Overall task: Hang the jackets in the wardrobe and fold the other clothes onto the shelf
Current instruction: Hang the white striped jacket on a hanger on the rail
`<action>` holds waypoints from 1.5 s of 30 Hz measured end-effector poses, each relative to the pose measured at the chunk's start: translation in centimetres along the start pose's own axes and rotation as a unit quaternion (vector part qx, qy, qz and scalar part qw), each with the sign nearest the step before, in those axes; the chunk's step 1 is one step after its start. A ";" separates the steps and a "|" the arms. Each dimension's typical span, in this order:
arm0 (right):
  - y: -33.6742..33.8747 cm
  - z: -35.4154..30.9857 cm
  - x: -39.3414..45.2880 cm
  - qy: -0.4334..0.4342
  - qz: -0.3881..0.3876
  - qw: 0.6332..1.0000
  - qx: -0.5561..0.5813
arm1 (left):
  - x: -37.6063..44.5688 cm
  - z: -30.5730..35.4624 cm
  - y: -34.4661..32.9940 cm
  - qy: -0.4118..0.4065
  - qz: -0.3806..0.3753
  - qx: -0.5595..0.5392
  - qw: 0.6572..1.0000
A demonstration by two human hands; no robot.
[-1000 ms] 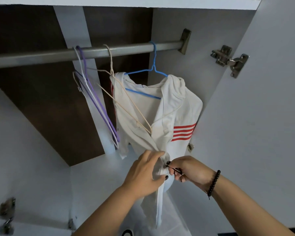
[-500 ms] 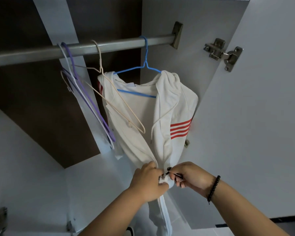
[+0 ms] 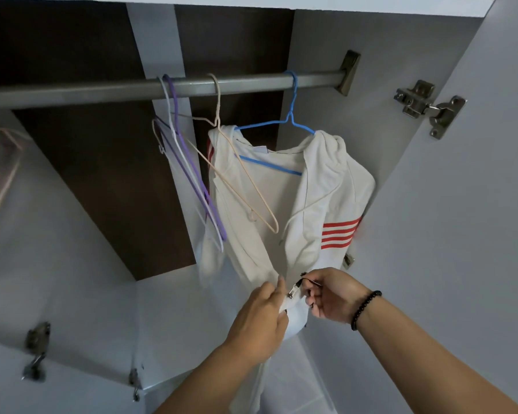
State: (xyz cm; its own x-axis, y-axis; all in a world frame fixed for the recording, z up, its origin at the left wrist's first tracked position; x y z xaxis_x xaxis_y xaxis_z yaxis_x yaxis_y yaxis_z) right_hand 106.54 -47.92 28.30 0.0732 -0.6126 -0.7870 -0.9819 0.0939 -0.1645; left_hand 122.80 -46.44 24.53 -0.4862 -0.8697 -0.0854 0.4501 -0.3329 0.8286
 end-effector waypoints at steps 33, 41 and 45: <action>3.3 -4.3 -1.0 0.247 0.021 0.960 -0.131 | 10.3 3.3 10.2 -0.072 0.272 0.037 0.959; 3.4 -3.8 0.7 0.190 0.043 0.974 -0.114 | 16.1 3.3 12.5 -0.052 0.067 0.312 0.946; 2.6 -2.9 1.9 0.166 0.035 0.980 -0.105 | 15.0 2.4 13.6 -0.004 0.075 0.382 0.921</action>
State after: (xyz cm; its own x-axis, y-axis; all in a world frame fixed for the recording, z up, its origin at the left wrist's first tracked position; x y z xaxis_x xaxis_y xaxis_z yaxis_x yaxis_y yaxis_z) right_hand 103.58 -51.09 28.09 -0.0221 -0.8357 -0.5487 -0.9993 0.0028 0.0361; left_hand 119.82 -63.09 35.89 -0.4681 -0.8814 0.0630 -0.1452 0.1470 0.9784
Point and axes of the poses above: each hand's wrist, its own x-axis towards the middle knuckle, its own y-axis out of the back of the hand, z = x × y, the point moved 2 cm from there along x, towards the middle knuckle, and after that the axes turned 2 degrees about y, right-handed, at the moved point
